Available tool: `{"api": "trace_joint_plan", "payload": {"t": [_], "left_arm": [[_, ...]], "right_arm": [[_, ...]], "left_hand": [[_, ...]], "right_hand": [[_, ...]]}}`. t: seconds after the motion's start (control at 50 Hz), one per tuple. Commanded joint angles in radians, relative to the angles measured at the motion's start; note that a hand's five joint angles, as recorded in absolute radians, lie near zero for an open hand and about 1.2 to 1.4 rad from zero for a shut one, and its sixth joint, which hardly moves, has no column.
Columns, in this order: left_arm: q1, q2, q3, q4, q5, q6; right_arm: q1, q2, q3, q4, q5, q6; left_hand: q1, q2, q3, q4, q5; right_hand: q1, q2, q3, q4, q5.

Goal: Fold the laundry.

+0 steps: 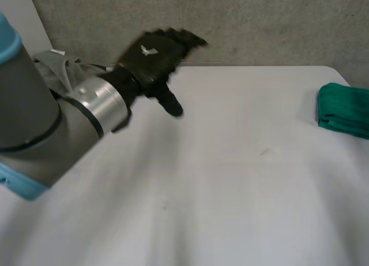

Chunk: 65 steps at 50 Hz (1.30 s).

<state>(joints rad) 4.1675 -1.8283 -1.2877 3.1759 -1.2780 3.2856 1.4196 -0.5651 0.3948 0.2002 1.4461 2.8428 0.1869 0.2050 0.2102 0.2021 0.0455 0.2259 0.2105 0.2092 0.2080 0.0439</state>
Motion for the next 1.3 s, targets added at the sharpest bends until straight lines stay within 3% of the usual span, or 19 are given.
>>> {"api": "trace_joint_plan", "payload": {"t": [0.02, 0.18, 0.3, 0.44, 0.5, 0.52, 0.54, 0.58, 0.74, 0.92, 1.06, 1.2, 1.22, 1.24, 1.26, 1.3], "left_arm": [[0.186, -0.074, 0.108, 0.058, -0.172, 0.005], [0.420, -0.258, 0.228, 0.079, -0.185, 0.031], [0.543, -0.475, 0.324, 0.186, -0.187, 0.133], [0.580, -0.650, 0.390, 0.289, -0.166, 0.269], [0.583, -0.687, 0.412, 0.306, -0.115, 0.273], [0.580, -0.687, 0.412, 0.309, -0.098, 0.272], [0.576, -0.687, 0.410, 0.311, -0.095, 0.272], [0.565, -0.683, 0.400, 0.317, -0.095, 0.275], [0.456, -0.341, 0.196, 0.372, -0.146, 0.181], [0.208, 0.020, -0.102, 0.354, -0.147, -0.153], [-0.035, 0.021, -0.255, 0.337, -0.184, -0.268], [-0.190, -0.245, -0.257, 0.260, -0.382, -0.274], [-0.202, -0.265, -0.249, 0.241, -0.392, -0.273], [-0.220, -0.284, -0.230, 0.198, -0.403, -0.268], [-0.221, -0.284, -0.217, 0.176, -0.402, -0.268], [-0.217, -0.276, -0.194, 0.141, -0.402, -0.268]], "right_arm": [[0.102, -0.303, 0.393, -0.182, -0.141, -0.003], [0.264, -0.688, 0.951, -0.398, -0.340, -0.014], [0.350, -0.843, 1.245, -0.467, -0.369, -0.074], [0.386, -0.895, 1.440, -0.486, -0.360, -0.155], [0.375, -0.892, 1.466, -0.486, -0.349, -0.168], [0.374, -0.891, 1.472, -0.486, -0.349, -0.168], [0.371, -0.891, 1.474, -0.486, -0.349, -0.168], [0.367, -0.898, 1.477, -0.484, -0.346, -0.166], [0.343, -0.904, 1.454, -0.484, -0.316, -0.160], [0.334, -0.904, 1.421, -0.476, -0.219, -0.137], [0.328, -0.894, 1.397, -0.472, -0.167, -0.077], [0.308, -0.836, 1.386, -0.440, -0.162, -0.072], [0.308, -0.823, 1.383, -0.426, -0.162, -0.072], [0.306, -0.819, 1.382, -0.417, -0.162, -0.071], [0.306, -0.816, 1.379, -0.407, -0.162, -0.071], [0.306, -0.816, 1.375, -0.383, -0.162, -0.071]], "left_hand": [[0.003, -0.015, -0.020, -0.012, -0.030], [0.012, -0.006, -0.011, -0.003, -0.021], [0.015, -0.003, -0.008, 0.000, -0.018], [0.105, 0.087, 0.082, 0.090, 0.072], [0.544, 0.526, 0.521, 0.529, 0.511], [1.087, 1.069, 1.064, 1.072, 1.054], [1.208, 1.190, 1.185, 1.193, 1.175], [1.209, 1.191, 1.186, 1.194, 1.176], [1.209, 1.191, 1.186, 1.194, 1.176], [1.209, 1.191, 1.186, 1.194, 1.176], [1.209, 1.191, 1.186, 1.194, 1.176], [1.209, 1.191, 1.186, 1.194, 1.176], [1.131, 1.113, 1.108, 1.116, 1.098], [0.709, 0.691, 0.686, 0.694, 0.676], [0.533, 0.515, 0.510, 0.518, 0.500], [0.365, 0.347, 0.342, 0.350, 0.332]], "right_hand": [[-0.051, -0.036, -0.035, -0.033, -0.044], [-0.051, -0.036, -0.035, -0.033, -0.044], [-0.051, -0.036, -0.035, -0.033, -0.044], [-0.051, -0.036, -0.035, -0.033, -0.044], [-0.051, -0.036, -0.035, -0.033, -0.044], [-0.051, -0.036, -0.035, -0.033, -0.044], [-0.051, -0.036, -0.035, -0.033, -0.044], [-0.051, -0.036, -0.035, -0.033, -0.044], [-0.051, -0.036, -0.035, -0.033, -0.044], [-0.051, -0.036, -0.035, -0.033, -0.044], [-0.051, -0.036, -0.035, -0.033, -0.044], [-0.051, -0.036, -0.035, -0.033, -0.044], [-0.051, -0.036, -0.035, -0.033, -0.044], [-0.051, -0.036, -0.035, -0.033, -0.044], [-0.051, -0.036, -0.035, -0.033, -0.044], [-0.051, -0.036, -0.035, -0.033, -0.044]]}}
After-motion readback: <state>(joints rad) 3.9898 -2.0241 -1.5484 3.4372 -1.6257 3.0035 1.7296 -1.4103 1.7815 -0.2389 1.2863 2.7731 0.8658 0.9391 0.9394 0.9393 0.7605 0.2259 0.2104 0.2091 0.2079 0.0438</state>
